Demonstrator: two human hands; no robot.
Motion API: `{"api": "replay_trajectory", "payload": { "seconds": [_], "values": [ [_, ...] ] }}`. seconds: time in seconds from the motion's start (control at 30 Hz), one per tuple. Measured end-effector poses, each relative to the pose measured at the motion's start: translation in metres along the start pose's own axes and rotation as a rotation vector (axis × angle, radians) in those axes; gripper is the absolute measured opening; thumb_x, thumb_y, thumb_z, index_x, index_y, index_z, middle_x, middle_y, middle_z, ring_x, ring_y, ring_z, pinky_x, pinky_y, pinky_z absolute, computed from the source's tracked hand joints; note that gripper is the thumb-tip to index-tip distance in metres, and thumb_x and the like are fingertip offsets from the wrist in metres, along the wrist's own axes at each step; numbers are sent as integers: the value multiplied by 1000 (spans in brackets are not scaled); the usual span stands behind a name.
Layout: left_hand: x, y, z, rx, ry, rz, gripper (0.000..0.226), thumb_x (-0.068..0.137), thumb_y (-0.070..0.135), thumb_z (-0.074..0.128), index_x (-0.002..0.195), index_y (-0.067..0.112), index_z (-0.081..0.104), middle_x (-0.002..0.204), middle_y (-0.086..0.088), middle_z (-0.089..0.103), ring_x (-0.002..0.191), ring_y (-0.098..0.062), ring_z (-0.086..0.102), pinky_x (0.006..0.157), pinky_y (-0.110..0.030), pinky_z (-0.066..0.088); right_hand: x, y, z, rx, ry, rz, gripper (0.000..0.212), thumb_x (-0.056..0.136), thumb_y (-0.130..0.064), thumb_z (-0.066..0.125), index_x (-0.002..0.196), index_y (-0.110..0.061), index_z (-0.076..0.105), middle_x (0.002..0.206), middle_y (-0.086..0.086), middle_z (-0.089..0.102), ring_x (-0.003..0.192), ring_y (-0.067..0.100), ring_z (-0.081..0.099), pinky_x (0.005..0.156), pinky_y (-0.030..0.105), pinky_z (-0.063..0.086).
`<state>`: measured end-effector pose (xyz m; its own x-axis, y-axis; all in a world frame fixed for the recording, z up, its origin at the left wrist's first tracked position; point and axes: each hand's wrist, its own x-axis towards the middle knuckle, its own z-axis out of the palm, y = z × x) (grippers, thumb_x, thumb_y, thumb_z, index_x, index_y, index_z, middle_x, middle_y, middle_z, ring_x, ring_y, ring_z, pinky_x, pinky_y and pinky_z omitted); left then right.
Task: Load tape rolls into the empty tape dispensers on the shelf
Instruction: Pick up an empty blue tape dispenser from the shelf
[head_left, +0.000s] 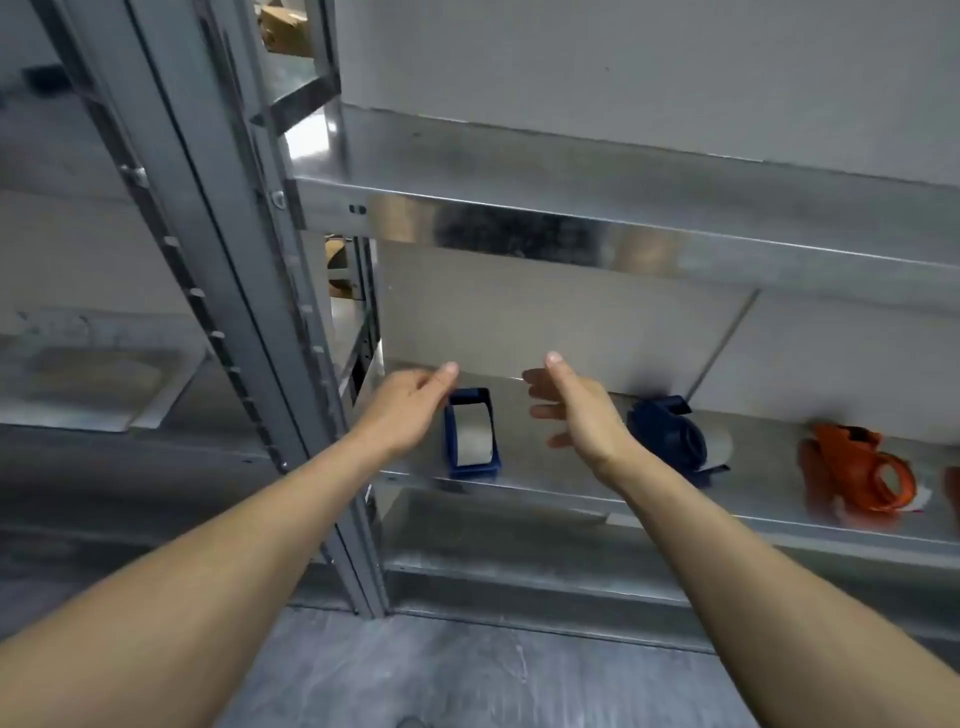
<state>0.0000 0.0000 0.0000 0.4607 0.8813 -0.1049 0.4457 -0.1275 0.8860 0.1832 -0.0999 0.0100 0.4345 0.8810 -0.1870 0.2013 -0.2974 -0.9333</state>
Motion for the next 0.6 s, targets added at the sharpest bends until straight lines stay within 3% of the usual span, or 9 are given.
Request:
{"api": "replay_trajectory", "payload": {
  "seconds": [0.13,0.3,0.47,0.53,0.6],
  "values": [
    [18,-22,6,185,-161,-74,54,98,53,41,130,14,59,129,-9,64,116,-25,59,95,-32,44,13,10,18,-37,5,111,56,97,-64,34,123,-25,65,121,0,65,107,18,63,89,44,52],
    [31,-39,21,192,-223,-102,47,93,48,56,128,15,56,128,-6,62,113,-21,59,96,-33,47,31,31,35,-50,-21,200,59,95,-66,34,128,-25,63,122,1,64,107,18,63,95,46,50],
    [37,-45,31,170,-217,-147,54,90,41,64,134,14,49,129,-5,60,115,-22,58,97,-35,47,45,51,43,-77,-68,265,51,98,-61,32,127,-29,60,127,3,62,110,20,60,105,51,45],
    [40,-49,34,160,-208,-178,60,88,42,65,138,14,44,132,-7,59,117,-24,58,100,-39,48,50,58,43,-79,-82,290,48,100,-58,31,128,-30,59,129,3,61,112,22,59,99,48,48],
    [41,-51,37,158,-204,-201,63,88,41,66,140,15,42,132,-8,58,117,-24,57,99,-38,48,53,61,42,-81,-109,311,45,102,-53,31,129,-28,57,131,4,60,114,23,58,82,38,50]
  ]
}}
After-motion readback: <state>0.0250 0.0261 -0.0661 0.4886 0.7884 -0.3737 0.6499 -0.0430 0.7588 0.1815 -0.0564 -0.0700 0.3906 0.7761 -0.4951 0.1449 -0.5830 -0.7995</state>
